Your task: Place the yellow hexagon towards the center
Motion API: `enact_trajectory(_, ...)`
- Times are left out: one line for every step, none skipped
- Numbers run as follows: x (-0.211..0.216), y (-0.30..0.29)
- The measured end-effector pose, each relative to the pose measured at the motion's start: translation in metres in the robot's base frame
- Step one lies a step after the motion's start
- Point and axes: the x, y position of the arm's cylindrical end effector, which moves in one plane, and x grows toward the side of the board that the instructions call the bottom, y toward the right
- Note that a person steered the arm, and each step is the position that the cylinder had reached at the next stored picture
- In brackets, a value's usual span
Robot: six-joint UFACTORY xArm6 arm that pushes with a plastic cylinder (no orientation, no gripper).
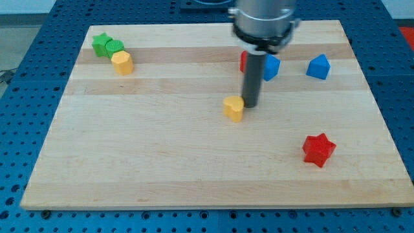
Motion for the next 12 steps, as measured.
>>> enact_trajectory(-0.005,-0.055)
enact_trajectory(-0.005,-0.089)
enact_trajectory(-0.005,-0.017)
enact_trajectory(-0.005,0.008)
enact_trajectory(0.008,0.022)
enact_trajectory(0.058,0.007)
enact_trajectory(0.059,-0.031)
enact_trajectory(0.055,-0.065)
enact_trajectory(0.030,-0.105)
enact_trajectory(-0.001,-0.152)
enact_trajectory(-0.034,-0.196)
enact_trajectory(0.010,-0.195)
